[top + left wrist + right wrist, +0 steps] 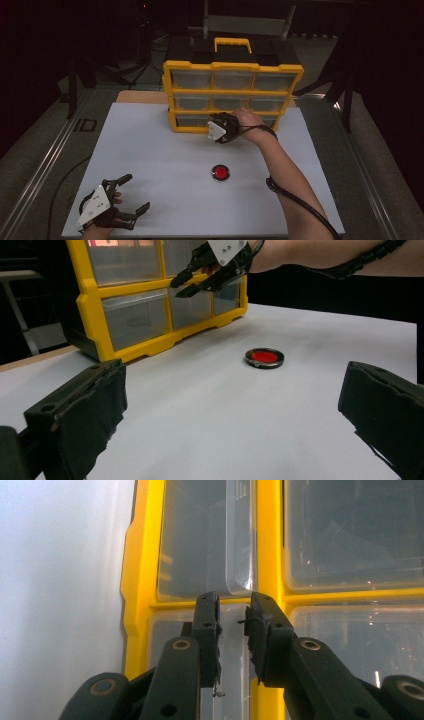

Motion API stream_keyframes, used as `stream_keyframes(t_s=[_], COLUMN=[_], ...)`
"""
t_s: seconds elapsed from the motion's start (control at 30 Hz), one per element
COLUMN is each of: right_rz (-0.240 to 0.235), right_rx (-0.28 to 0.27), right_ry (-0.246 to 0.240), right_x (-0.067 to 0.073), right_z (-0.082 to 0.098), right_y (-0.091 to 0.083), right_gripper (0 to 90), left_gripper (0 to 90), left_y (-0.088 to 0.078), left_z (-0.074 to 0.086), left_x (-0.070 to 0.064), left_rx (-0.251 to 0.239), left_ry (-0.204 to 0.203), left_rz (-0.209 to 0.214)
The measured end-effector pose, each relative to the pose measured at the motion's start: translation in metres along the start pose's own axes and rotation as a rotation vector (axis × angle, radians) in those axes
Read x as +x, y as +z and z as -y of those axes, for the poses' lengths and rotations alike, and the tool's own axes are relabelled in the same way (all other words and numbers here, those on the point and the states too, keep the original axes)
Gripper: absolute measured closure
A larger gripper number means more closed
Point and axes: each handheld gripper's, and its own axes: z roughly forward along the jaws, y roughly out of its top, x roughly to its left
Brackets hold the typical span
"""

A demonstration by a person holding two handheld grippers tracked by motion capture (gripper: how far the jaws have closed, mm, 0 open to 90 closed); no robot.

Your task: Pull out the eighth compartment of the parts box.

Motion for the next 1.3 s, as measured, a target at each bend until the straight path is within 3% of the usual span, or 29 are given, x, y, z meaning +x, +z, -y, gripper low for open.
stream_keyframes(t_s=[0.1,0.2,0.3,0.47,0.87,1.3], right_rz=[0.000,-0.008,-0.003,-0.001,-0.031,-0.041], right_rx=[-0.008,-0.052,-0.025,-0.013,-0.070,-0.084], right_ry=[-0.014,-0.023,-0.039,-0.017,-0.010,-0.030], right_x=[0.000,0.001,0.003,0.002,0.005,0.015], right_z=[0.002,0.007,0.003,-0.002,0.000,-0.006], right_y=[-0.001,-0.006,-0.005,-0.002,-0.014,-0.029], right_gripper=[75.1,75.0,75.1,75.2,75.0,74.9], left_gripper=[0.3,0.3,0.3,0.3,0.3,0.3], left_y=[-0.002,-0.003,-0.003,-0.001,0.001,0.001], left_z=[0.000,0.000,-0.001,-0.001,0.000,-0.001], left_x=[0.000,-0.001,-0.002,-0.002,-0.002,-0.002], left_rx=[-0.002,-0.004,-0.005,0.000,0.003,0.003], left_ry=[0.001,0.001,0.002,0.003,0.006,0.008], left_rz=[-0.001,0.001,0.001,0.003,0.006,0.003])
